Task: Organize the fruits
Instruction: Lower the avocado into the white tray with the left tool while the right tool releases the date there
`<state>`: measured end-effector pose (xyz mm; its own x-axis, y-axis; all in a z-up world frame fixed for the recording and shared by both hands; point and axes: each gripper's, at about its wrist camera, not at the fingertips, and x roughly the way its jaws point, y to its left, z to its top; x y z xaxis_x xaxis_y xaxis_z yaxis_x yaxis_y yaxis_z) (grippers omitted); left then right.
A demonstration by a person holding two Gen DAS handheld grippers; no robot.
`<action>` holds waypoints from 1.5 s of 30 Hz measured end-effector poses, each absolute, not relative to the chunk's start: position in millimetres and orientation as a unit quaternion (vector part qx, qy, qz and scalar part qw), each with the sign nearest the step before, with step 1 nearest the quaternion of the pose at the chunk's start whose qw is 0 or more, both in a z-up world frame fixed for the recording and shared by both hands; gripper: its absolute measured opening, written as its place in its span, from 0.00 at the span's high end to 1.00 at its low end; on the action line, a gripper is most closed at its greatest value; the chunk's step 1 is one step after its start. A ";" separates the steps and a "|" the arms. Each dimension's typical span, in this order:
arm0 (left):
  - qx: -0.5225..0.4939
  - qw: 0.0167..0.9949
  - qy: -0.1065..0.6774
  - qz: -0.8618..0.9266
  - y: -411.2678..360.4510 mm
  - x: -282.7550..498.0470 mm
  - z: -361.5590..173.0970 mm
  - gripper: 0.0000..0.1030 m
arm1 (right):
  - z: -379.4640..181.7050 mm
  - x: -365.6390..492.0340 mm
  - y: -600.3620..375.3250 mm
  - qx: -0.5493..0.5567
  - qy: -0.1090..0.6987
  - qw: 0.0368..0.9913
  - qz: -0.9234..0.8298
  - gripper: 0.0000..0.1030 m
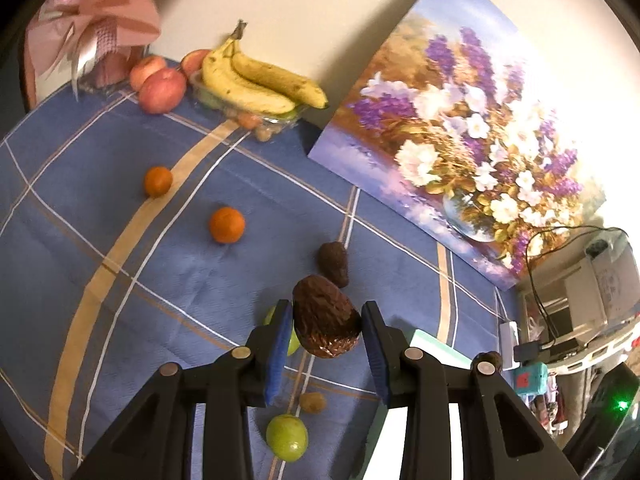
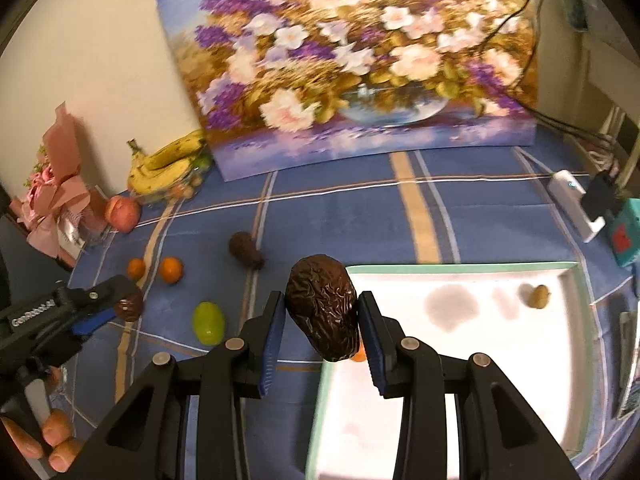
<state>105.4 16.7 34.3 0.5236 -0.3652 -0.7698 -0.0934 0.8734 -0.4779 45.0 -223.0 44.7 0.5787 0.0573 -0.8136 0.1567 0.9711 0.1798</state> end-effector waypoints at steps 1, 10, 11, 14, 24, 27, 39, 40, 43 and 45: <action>-0.235 0.841 0.481 -0.083 13.8 104.9 35.0 0.63 | 45.5 43.7 -228.5 0.117 0.458 0.881 -0.036 0.62; -0.193 0.841 0.492 -0.118 -27.3 96.6 36.5 0.63 | 43.8 31.8 -279.4 0.138 0.462 0.871 -0.099 0.62; -0.185 0.840 0.495 -0.124 -35.4 95.0 36.0 0.63 | 43.4 30.5 -284.7 0.140 0.462 0.869 -0.106 0.62; -0.164 0.838 0.501 -0.139 -55.9 91.0 35.0 0.63 | 42.7 24.8 -302.8 0.143 0.464 0.864 -0.132 0.62; -0.102 0.819 0.535 -0.183 -117.2 76.3 20.0 0.63 | 45.2 3.8 -355.5 0.153 0.462 0.850 -0.200 0.62; -0.082 0.811 0.545 -0.193 -133.8 71.1 12.0 0.63 | 47.2 0.3 -362.7 0.145 0.461 0.850 -0.212 0.62; -0.029 0.790 0.576 -0.210 -173.6 58.8 -15.5 0.63 | 39.1 -0.7 -381.8 0.146 0.470 0.844 -0.213 0.62; -0.026 0.788 0.578 -0.210 -175.3 58.3 -17.9 0.63 | 37.0 0.2 -382.2 0.146 0.473 0.842 -0.213 0.62; -0.019 0.780 0.590 -0.209 -180.0 56.4 -28.3 0.63 | 26.7 4.8 -382.6 0.142 0.490 0.834 -0.212 0.62; -0.011 0.778 0.593 -0.206 -182.5 55.8 -33.3 0.63 | 16.6 8.9 -381.4 0.138 0.505 0.826 -0.206 0.62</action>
